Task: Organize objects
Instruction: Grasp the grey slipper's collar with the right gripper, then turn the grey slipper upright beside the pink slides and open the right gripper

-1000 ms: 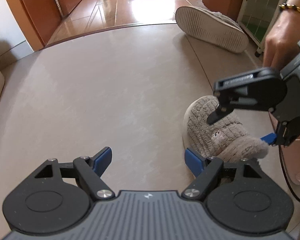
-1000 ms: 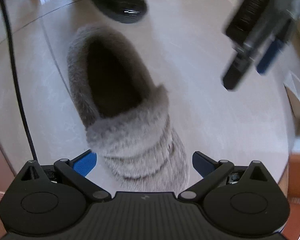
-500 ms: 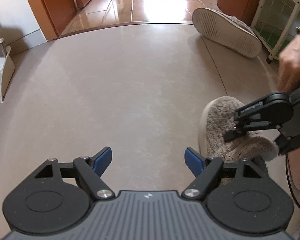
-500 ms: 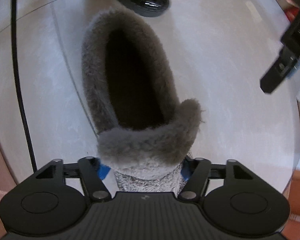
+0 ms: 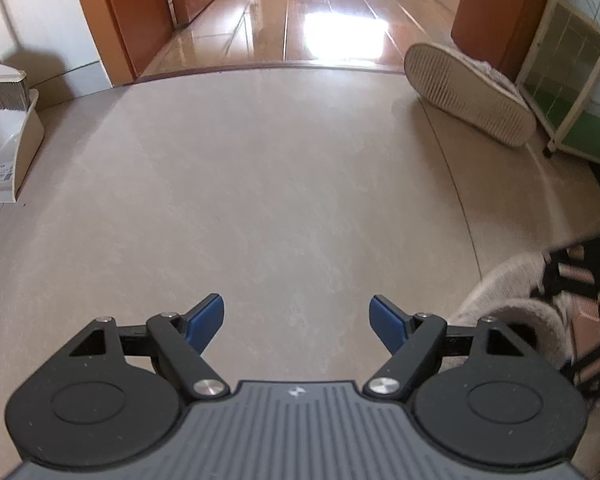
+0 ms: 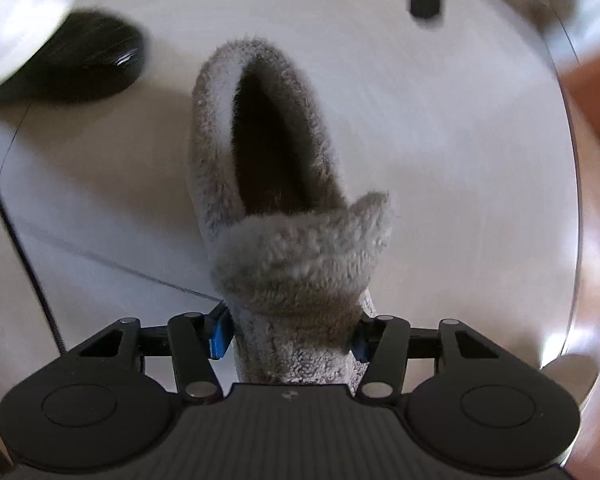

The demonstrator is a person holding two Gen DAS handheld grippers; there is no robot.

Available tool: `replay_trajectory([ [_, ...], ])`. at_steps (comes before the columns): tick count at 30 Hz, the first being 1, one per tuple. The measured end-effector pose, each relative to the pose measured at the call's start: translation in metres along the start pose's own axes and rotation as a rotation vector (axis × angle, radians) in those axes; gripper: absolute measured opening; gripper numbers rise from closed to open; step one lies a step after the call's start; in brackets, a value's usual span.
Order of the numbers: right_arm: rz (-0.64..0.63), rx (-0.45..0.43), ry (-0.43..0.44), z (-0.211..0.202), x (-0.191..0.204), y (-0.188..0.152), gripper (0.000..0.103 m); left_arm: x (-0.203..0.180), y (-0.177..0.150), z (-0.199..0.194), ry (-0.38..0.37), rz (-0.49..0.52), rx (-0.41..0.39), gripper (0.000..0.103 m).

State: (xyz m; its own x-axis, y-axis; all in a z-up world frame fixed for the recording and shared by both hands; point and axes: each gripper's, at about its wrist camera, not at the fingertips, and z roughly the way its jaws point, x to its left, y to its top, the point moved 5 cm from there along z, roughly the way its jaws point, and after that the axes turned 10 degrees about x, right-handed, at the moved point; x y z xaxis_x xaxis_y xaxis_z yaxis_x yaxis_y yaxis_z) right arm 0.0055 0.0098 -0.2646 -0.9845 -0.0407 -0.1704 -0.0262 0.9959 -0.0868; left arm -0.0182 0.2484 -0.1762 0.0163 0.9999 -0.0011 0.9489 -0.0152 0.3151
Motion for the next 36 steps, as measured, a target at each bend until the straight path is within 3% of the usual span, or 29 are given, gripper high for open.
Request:
replay_trajectory([
  [4, 0.284, 0.049, 0.066, -0.002, 0.013, -0.002, 0.059, 0.004, -0.001, -0.001, 0.019, 0.009, -0.009, 0.08],
  [13, 0.723, 0.153, 0.051, -0.002, 0.039, -0.023, 0.06, 0.002, -0.002, -0.004, -0.002, 0.013, -0.027, 0.08],
  [16, 0.871, 0.203, 0.102, 0.002, 0.042, -0.035, 0.07, -0.002, 0.0, -0.002, -0.008, 0.022, -0.021, 0.08],
  [18, 0.908, 0.196, 0.14, 0.003, 0.045, -0.041, 0.078, -0.004, 0.0, -0.002, -0.008, 0.032, -0.02, 0.08],
  [22, 0.776, 0.07, 0.064, -0.008, 0.045, -0.038, 0.103, -0.006, 0.001, 0.0, -0.005, 0.04, -0.012, 0.08],
  [24, 0.689, 0.001, 0.027, -0.011, 0.041, -0.036, 0.103, -0.008, 0.001, 0.002, -0.009, 0.044, -0.004, 0.08],
  [27, 0.646, -0.042, 0.092, -0.003, 0.033, -0.035, 0.102, -0.012, 0.0, 0.005, -0.01, 0.058, 0.005, 0.08],
  [28, 0.663, -0.036, 0.105, 0.001, 0.03, -0.036, 0.089, -0.013, 0.0, 0.005, -0.01, 0.062, 0.008, 0.08],
  [29, 0.685, -0.019, 0.124, 0.006, 0.029, -0.044, 0.084, -0.013, -0.001, 0.006, -0.01, 0.067, 0.012, 0.08],
  [30, 0.723, -0.01, 0.14, 0.003, 0.021, -0.029, 0.082, -0.013, -0.001, 0.007, -0.009, 0.068, 0.013, 0.08],
  [32, 0.772, 0.002, 0.11, 0.001, 0.022, -0.033, 0.074, -0.014, 0.0, 0.008, -0.007, 0.067, 0.016, 0.08],
  [36, 0.955, 0.074, 0.099, 0.006, 0.037, -0.06, 0.072, -0.014, 0.001, 0.008, -0.013, 0.067, 0.015, 0.08],
])
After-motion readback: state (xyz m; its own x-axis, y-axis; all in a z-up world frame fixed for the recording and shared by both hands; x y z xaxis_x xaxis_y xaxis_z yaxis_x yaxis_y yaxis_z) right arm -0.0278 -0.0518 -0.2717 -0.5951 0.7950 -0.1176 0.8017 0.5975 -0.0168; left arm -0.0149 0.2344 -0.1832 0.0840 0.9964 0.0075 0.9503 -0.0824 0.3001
